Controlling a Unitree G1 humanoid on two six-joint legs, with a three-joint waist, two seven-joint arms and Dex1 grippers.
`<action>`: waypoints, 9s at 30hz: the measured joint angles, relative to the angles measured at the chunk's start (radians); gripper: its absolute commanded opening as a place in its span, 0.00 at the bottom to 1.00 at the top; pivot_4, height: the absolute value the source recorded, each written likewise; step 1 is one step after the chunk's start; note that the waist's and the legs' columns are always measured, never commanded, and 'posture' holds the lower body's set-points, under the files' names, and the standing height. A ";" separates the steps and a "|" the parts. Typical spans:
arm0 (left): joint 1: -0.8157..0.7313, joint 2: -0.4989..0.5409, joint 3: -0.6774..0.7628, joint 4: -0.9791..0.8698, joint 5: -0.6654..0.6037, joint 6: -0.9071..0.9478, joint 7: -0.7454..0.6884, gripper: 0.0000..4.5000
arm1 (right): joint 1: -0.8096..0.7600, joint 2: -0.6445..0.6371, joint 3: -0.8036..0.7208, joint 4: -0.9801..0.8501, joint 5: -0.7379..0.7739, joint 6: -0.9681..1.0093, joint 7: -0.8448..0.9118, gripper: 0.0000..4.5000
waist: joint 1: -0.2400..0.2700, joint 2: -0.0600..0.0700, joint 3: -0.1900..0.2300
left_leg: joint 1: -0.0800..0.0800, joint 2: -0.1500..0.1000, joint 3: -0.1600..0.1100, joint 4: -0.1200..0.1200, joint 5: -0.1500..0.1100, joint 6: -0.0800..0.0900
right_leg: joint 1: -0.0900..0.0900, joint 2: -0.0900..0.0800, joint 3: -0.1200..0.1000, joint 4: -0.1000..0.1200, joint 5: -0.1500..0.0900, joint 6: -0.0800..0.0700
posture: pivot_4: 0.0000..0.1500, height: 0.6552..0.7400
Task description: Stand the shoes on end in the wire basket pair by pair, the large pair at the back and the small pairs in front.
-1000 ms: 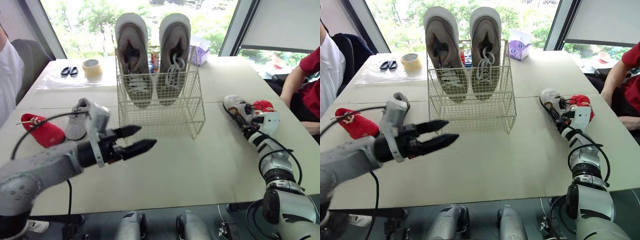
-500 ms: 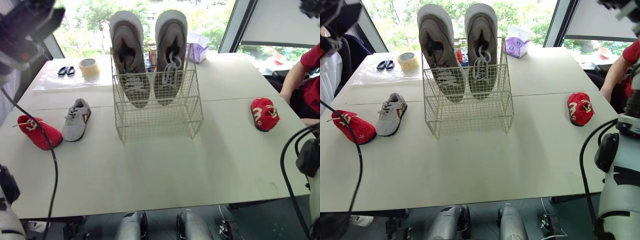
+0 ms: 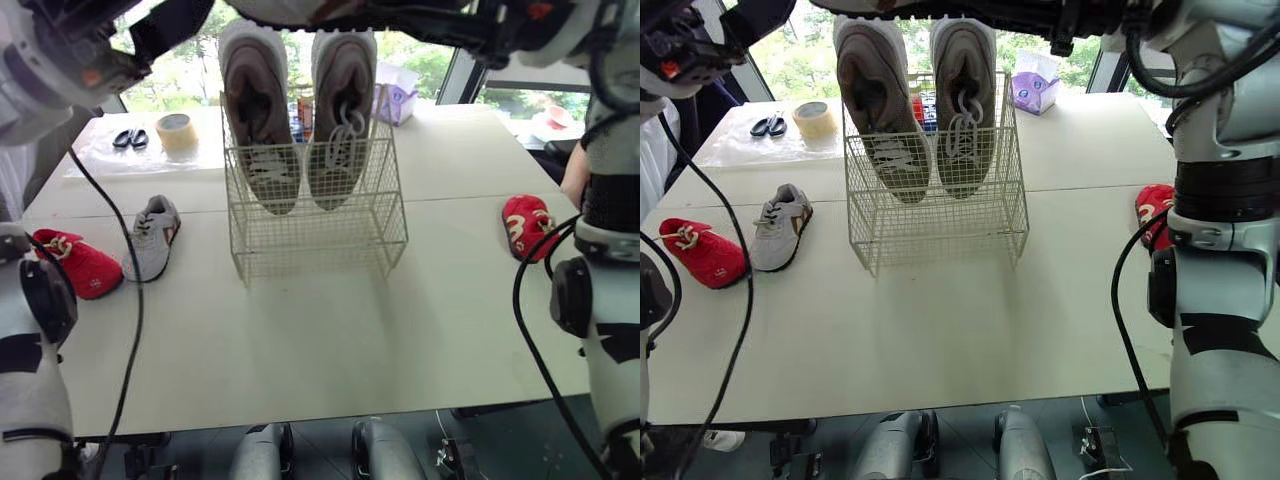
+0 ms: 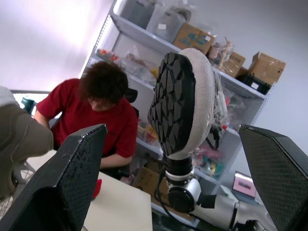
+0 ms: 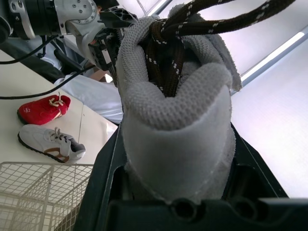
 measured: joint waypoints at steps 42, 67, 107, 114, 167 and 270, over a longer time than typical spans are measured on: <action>0.405 -0.832 0.427 -0.755 -0.494 -0.456 0.948 0.06 | 0.372 0.324 -0.523 -0.270 0.753 0.655 -0.818 0.99 | 0.005 -0.005 0.000 | 0.006 -0.001 -0.006 0.001 0.000 0.001 | 0.008 -0.004 -0.001 0.001 0.001 0.000 | 1.00 0.94; 0.585 -0.740 0.188 -0.690 -0.466 -0.575 0.810 0.06 | 0.222 0.504 -0.311 -0.349 1.033 0.579 -1.204 0.99 | 0.006 -0.005 -0.001 | 0.003 -0.002 -0.009 0.001 -0.001 0.003 | 0.007 -0.002 -0.002 -0.002 0.000 0.000 | 1.00 0.94; 0.634 -0.690 0.119 -0.754 -0.465 -0.614 0.812 0.06 | 0.241 0.499 -0.264 -0.293 0.898 0.578 -1.135 0.99 | 0.006 -0.005 -0.001 | -0.004 0.000 -0.012 0.000 -0.002 0.004 | 0.007 0.000 -0.006 -0.013 0.001 -0.001 | 1.00 0.94; 0.634 -0.689 0.119 -0.752 -0.465 -0.615 0.812 0.06 | 0.242 0.499 -0.269 -0.297 0.913 0.569 -1.135 0.99 | 0.006 -0.005 -0.001 | -0.004 0.000 -0.012 -0.001 -0.002 0.004 | 0.007 0.000 -0.006 -0.014 0.001 -0.001 | 1.00 0.94; 1.333 0.128 0.375 -1.282 -0.484 -0.443 0.888 0.83 | -0.126 0.152 0.045 0.832 -0.110 -0.280 0.253 0.30 | -0.023 -0.003 0.001 | -0.012 0.001 -0.008 -0.015 0.006 -0.010 | -0.009 -0.002 -0.005 -0.016 0.002 -0.003 | 1.00 0.94; 0.342 -0.455 0.210 -0.627 0.807 -0.830 0.806 0.05 | 0.501 -0.193 0.012 -0.416 0.342 0.760 -0.156 1.00 | 0.038 -0.028 -0.002 | -0.016 0.001 -0.009 0.016 0.000 0.001 | -0.002 -0.004 -0.007 0.000 0.002 -0.002 | 1.00 0.94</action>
